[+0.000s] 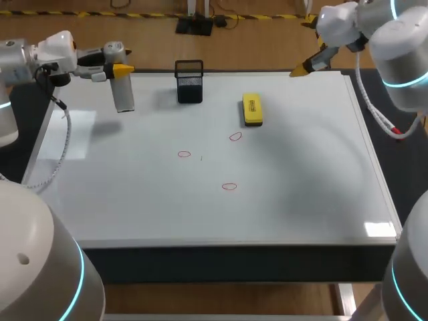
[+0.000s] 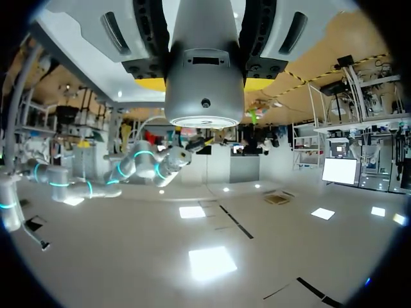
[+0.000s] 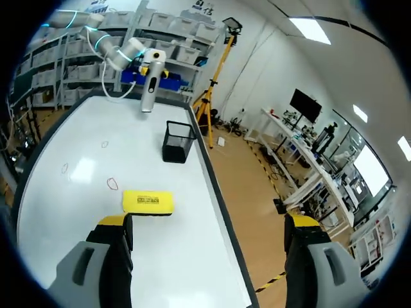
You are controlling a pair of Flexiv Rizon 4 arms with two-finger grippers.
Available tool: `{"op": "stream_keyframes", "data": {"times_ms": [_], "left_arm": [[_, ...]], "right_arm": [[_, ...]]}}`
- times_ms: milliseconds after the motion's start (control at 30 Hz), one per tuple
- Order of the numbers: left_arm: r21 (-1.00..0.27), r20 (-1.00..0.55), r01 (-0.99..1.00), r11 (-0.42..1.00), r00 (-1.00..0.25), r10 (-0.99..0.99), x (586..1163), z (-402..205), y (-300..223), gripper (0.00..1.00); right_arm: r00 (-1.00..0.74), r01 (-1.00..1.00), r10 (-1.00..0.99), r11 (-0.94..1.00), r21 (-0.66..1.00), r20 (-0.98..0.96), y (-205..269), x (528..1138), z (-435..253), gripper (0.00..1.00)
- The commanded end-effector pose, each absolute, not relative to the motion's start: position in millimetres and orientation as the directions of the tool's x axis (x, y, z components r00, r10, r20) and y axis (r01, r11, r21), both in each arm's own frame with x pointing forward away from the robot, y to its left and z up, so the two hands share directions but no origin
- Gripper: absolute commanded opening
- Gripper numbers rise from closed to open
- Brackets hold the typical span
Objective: Pick up the inspection probe, press it on each red-marked spot on the whiteboard one by one, put down the probe, pick up the eraser, and wipe off all the red marks.
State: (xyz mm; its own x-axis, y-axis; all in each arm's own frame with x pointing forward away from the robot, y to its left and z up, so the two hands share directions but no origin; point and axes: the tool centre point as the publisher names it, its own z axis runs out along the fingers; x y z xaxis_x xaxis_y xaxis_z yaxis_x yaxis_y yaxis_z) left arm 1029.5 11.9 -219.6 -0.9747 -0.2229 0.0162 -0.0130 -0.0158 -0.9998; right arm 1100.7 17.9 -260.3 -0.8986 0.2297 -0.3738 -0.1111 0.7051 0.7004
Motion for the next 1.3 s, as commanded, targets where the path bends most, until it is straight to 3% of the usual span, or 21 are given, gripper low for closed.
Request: {"op": "stream_keyframes", "data": {"times_ms": [33, 533, 1300], "left_arm": [[-1.0, 0.015, -0.012, -0.015, -0.974, -0.226, 1028.7, -218.4, 11.4, 0.0], [-1.0, 0.015, -0.012, -0.015, -0.974, -0.226, 1028.7, -218.4, 11.4, 0.0], [-1.0, 0.015, -0.012, -0.015, -0.974, -0.226, 1028.7, -218.4, 11.4, 0.0]], "right_arm": [[-0.961, -0.229, -0.097, 0.805, 0.548, -0.259, 28.1, 1105.6, -262.2, 1.0], [-0.753, -0.655, -0.638, 0.7, 0.285, -0.163, 74.5, 1097.2, -290.8, 1.0], [-0.362, -0.927, -0.93, 0.353, 0.126, -0.058, 93.2, 1082.6, -338.7, 1.0]]}}
